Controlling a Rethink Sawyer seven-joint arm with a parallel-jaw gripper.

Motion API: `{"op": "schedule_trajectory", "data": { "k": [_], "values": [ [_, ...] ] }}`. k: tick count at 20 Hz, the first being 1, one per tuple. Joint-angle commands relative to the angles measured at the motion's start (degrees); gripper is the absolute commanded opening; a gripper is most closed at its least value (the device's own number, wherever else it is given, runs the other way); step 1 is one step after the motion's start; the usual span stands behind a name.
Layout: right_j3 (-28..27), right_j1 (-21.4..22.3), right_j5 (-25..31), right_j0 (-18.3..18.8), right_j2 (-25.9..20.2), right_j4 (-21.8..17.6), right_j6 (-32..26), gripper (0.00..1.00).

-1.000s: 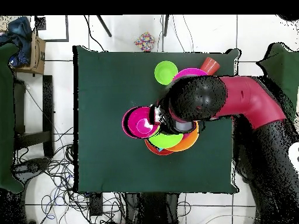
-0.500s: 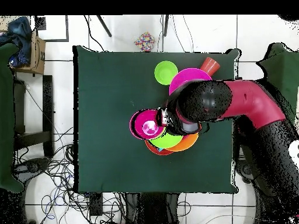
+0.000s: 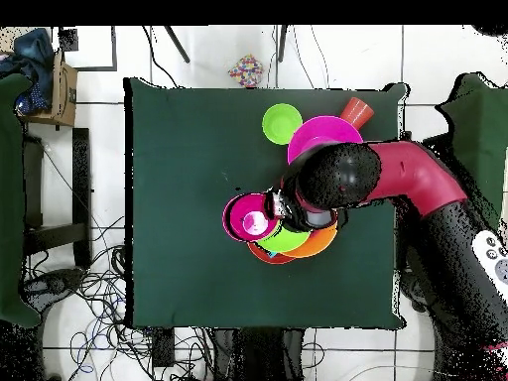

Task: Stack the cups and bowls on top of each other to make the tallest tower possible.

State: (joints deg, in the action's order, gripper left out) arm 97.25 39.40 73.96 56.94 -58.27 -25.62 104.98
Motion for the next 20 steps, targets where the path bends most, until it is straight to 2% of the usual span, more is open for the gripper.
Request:
{"op": "schedule_trajectory", "data": {
  "k": [1,6,15,20],
  "values": [
    [-0.2,-4.9,-3.7,1.2,-1.7,-6.1,-22.0,0.00],
    [-0.3,-4.6,-1.6,2.5,-3.2,-5.6,-22.7,0.00],
    [-3.0,-0.1,6.5,1.2,-6.6,1.1,-19.1,0.00],
    [-3.5,-0.1,6.9,0.9,-6.6,1.5,-18.4,0.00]
  ]
}}
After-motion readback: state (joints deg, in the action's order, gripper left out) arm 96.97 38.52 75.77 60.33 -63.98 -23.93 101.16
